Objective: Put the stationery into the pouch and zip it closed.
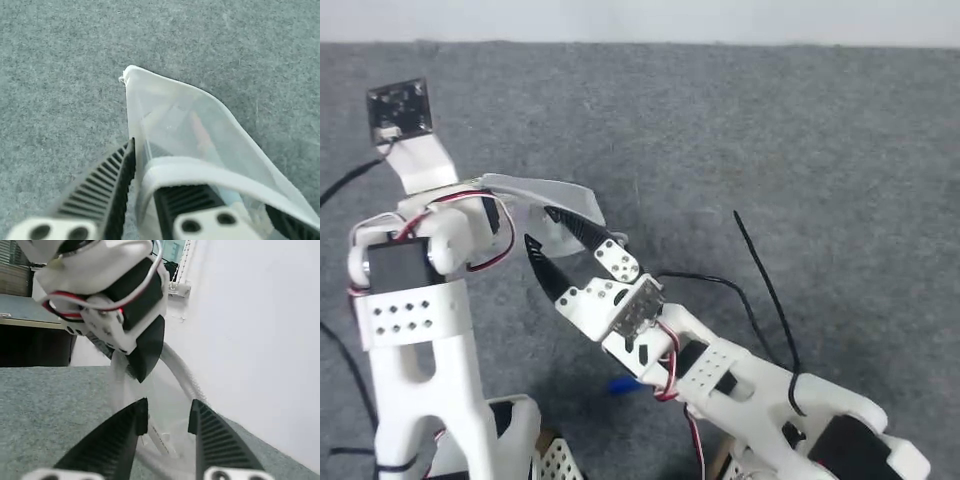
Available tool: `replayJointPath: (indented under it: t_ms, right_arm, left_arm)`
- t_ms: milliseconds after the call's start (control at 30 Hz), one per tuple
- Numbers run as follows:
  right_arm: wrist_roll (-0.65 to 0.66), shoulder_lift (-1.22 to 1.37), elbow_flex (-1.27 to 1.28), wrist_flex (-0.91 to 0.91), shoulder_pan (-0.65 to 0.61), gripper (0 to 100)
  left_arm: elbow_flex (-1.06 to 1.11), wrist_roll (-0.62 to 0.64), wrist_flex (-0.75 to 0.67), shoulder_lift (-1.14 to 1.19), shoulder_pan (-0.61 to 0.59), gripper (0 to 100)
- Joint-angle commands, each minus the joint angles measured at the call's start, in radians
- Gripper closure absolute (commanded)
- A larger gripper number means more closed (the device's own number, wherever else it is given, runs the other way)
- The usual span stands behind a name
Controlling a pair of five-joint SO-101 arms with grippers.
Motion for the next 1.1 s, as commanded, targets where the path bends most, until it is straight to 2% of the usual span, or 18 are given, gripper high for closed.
replayJointPath:
  t_ms: [0, 400, 533, 600, 767, 933, 1067]
  right_arm:
    - [0.015, -0.134, 0.071, 0.044, 0.007, 86.1]
    - [0.003, -0.746, 0.080, 0.763, 0.022, 86.3]
    - [-0.112, -0.908, 0.034, 0.992, 0.097, 86.4]
    - [-0.155, -0.949, -0.015, 1.125, 0.131, 86.4]
    - [-0.157, -0.957, -0.123, 1.374, 0.145, 86.3]
    - [-0.031, -0.957, -0.143, 1.501, 0.140, 86.4]
    - [0.006, -0.957, -0.143, 1.569, 0.139, 86.5]
  left_arm:
    - [-0.010, -0.008, -0.029, -0.009, -0.012, 99]
    - [-0.010, -0.006, -0.029, -0.009, -0.020, 99]
    - [-0.008, -0.005, -0.052, -0.008, -0.061, 99]
    - [-0.008, -0.003, -0.054, -0.008, -0.072, 99]
    - [-0.008, -0.003, -0.054, -0.005, -0.072, 99]
    - [-0.008, -0.003, -0.052, -0.003, -0.072, 99]
    - [-0.008, 0.005, -0.052, -0.003, -0.101, 99]
